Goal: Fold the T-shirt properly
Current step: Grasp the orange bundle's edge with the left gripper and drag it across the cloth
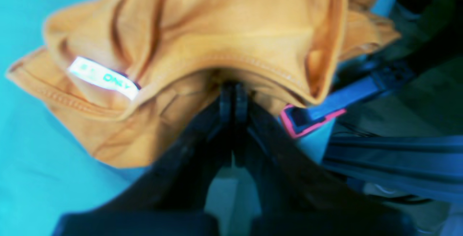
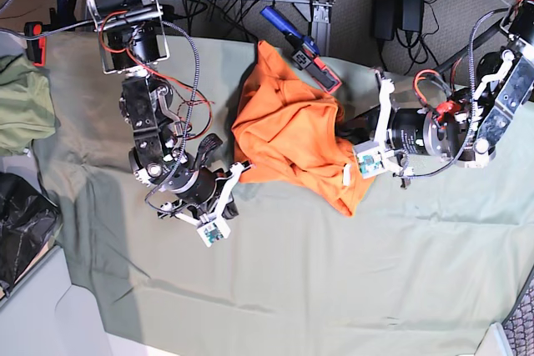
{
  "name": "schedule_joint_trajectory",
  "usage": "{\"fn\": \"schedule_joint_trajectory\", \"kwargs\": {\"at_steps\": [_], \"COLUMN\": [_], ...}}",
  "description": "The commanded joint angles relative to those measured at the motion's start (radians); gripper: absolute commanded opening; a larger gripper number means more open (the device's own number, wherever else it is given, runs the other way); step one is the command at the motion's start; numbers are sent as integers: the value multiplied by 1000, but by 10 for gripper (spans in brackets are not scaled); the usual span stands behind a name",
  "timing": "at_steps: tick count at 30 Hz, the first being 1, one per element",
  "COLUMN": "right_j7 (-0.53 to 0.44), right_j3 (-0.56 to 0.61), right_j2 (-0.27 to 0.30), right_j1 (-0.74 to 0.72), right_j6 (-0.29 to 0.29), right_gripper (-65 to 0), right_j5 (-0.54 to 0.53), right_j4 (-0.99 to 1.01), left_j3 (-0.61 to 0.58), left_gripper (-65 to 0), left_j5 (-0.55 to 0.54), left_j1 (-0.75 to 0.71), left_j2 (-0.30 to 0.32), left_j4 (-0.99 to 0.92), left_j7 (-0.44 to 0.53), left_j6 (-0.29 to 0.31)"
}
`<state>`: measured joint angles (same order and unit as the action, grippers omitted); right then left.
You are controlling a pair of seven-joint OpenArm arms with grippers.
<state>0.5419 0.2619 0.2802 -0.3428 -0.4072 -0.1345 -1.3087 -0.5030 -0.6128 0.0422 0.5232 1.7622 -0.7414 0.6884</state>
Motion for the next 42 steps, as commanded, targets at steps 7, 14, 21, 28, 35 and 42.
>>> {"fn": "schedule_joint_trajectory", "kwargs": {"at_steps": [7, 14, 21, 28, 35, 42], "right_j7": [-49, -74, -71, -39, -6, 14], "right_j3": [-6, -4, 33, 92, 92, 92], "right_j2": [5, -5, -34, -2, 84, 162], "right_j1": [-28, -28, -28, -25, 18, 174], "right_j6": [-71, -72, -92, -91, -91, -91], "right_gripper": [-650, -650, -650, -650, -650, -650], "right_j5": [-3, 25, 29, 51, -33, -72], "right_j4": [-15, -15, -13, -13, -44, -227], "left_j3": [7, 2, -52, -52, -52, -52], "left_gripper": [-650, -650, -650, -650, -650, -650], "left_j5": [-27, 11, 77, 117, 116, 116], "left_j1": [-61, -98, -91, 0, 129, 271], "left_j2": [5, -58, -117, -127, -127, -127], "left_j4": [19, 17, -51, -159, -396, -539], "left_j7": [23, 34, 85, 136, 208, 245], "left_j6": [10, 10, 10, 10, 10, 10]}}
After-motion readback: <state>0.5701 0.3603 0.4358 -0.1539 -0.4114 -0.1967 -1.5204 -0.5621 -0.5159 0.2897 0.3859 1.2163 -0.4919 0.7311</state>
